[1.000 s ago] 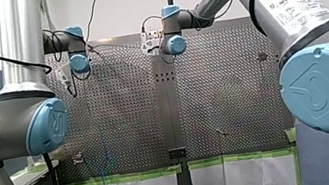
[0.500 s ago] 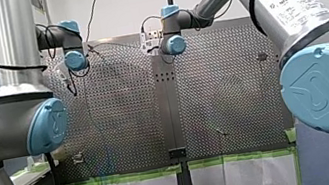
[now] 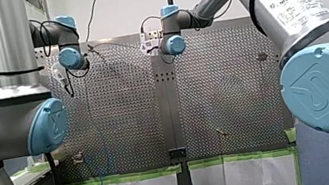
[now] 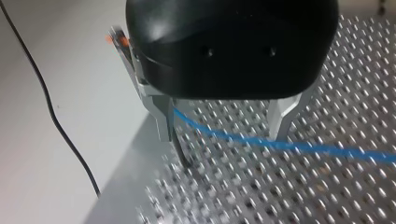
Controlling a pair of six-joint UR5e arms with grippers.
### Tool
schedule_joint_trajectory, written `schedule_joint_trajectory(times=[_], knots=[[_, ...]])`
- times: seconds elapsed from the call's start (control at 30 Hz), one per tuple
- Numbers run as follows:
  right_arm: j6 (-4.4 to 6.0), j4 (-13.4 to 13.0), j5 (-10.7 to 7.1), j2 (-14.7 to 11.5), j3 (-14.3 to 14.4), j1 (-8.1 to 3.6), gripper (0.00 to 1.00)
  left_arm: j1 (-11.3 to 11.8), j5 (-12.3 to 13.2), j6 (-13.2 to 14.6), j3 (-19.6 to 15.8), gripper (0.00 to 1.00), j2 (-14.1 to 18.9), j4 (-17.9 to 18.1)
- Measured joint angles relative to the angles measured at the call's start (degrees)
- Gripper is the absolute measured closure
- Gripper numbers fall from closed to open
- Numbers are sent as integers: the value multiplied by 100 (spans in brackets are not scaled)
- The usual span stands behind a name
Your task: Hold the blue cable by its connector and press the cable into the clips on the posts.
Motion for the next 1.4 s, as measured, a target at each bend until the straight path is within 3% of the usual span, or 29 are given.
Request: schedule_joint_trajectory(times=[0.33, 0.63, 0.77, 1.0, 1.4], knots=[[-1, -5, 0, 0, 0, -2, 100, -19, 407, -222, -69, 0, 272, -45], [-1, -6, -1, 0, 0, -32, 100, 20, 182, -182, -71, 0, 377, -99], [-1, -10, -7, 0, 0, -40, 100, 47, 157, -87, -17, 0, 527, -236], [-1, -6, -15, 0, 0, -45, 100, 37, 395, 176, 250, 0, 755, -601], [-1, -6, -18, -1, -1, -46, 100, 23, 313, 836, 452, 0, 801, -1269]])
